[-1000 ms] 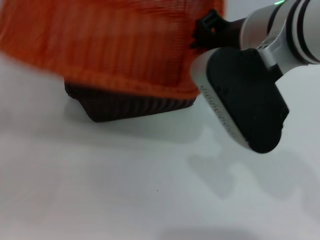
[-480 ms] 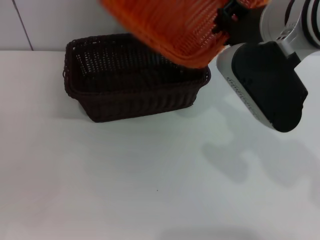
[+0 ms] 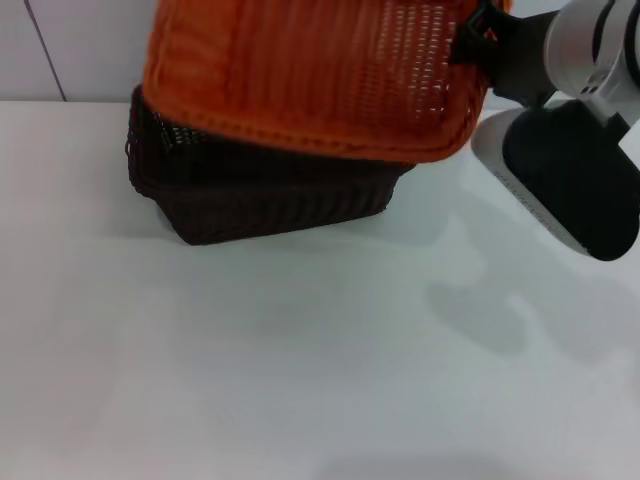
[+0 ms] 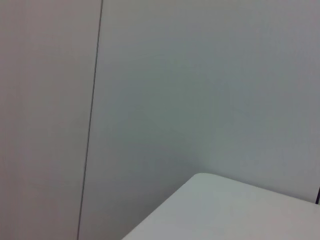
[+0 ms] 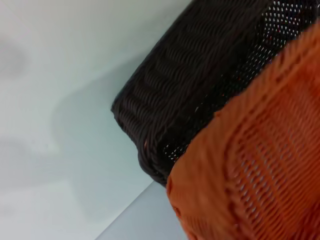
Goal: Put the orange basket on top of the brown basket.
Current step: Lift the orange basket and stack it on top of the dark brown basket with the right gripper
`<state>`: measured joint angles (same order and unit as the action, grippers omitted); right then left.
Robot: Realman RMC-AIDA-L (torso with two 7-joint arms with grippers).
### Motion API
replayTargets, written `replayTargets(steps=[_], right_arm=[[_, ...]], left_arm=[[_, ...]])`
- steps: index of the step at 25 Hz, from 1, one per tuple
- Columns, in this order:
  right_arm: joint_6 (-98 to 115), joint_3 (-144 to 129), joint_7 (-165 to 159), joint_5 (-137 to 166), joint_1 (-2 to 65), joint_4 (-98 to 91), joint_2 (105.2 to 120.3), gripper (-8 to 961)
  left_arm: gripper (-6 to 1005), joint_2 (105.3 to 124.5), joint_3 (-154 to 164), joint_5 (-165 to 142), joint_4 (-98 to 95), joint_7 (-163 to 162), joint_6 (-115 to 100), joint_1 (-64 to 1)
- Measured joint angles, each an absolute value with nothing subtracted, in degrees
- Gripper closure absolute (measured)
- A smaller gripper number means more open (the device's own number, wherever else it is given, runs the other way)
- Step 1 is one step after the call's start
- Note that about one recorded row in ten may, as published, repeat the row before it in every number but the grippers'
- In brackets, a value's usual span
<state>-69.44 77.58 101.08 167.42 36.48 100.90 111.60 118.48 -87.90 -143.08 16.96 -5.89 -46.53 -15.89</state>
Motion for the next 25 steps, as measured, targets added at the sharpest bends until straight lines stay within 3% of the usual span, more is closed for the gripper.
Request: replayTargets(steps=[10,25], right_arm=[[-66.92,78.37,105.48,167.44,36.57,98.52,111.88,756],[-63.12,80.22,107.99,167.34,37.83,93.43,111.02,766]], left_arm=[[243,118.46,-88.02,-142.40,16.72,-8.12,-46.22,-15.90],[242,118.41,-88.07,-140.97,16.25,-8.27,-46.39,-16.43]])
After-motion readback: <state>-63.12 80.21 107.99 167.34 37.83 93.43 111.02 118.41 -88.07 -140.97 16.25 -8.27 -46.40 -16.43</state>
